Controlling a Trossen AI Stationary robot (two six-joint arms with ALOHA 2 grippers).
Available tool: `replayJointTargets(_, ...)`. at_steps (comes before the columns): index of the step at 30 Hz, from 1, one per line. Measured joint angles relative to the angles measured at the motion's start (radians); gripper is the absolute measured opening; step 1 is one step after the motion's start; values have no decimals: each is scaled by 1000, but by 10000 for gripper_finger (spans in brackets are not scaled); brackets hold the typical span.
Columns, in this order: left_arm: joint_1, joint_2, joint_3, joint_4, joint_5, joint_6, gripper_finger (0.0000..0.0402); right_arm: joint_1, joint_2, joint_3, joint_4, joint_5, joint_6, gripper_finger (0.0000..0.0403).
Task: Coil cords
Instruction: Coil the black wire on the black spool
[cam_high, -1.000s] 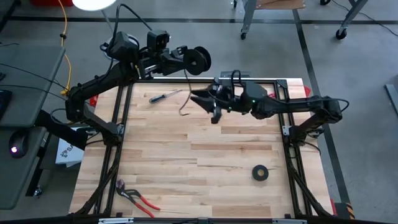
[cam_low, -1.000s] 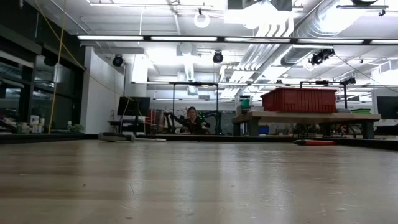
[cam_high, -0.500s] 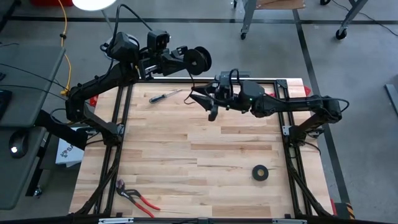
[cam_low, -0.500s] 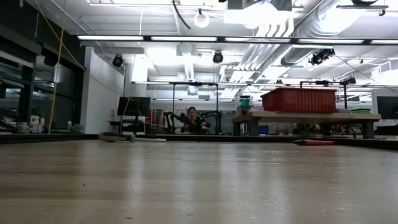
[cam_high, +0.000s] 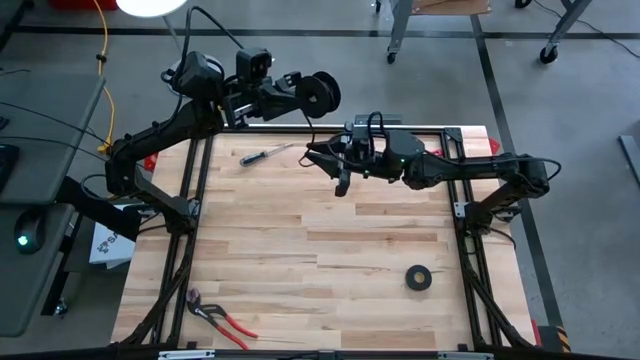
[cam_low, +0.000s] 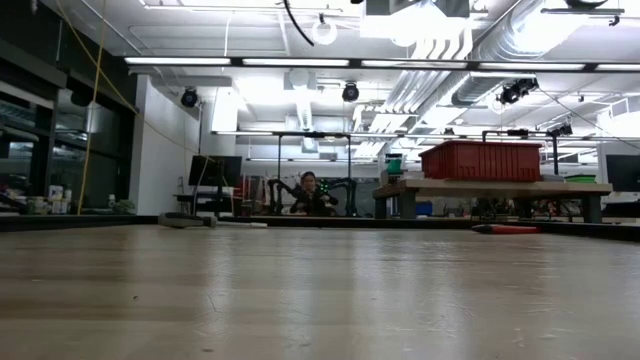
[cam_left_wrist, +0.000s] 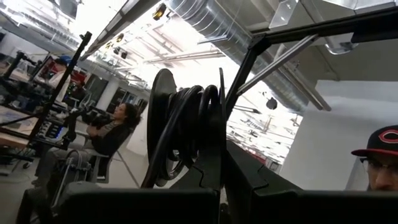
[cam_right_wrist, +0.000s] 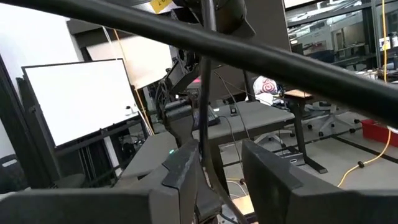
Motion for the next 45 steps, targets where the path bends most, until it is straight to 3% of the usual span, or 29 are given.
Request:
replayJointTargets(9,0,0,0,-1,-12,17,0,1,0,0,13,-27,44,56)
replayJointTargets(19,0,0,0,-5,-34,32,0,6,0,0,13,-34,53,63)
replayJointTargets(45,-4,9,-2,-8,-38,47,0,6,0,0,20,-55,39,32)
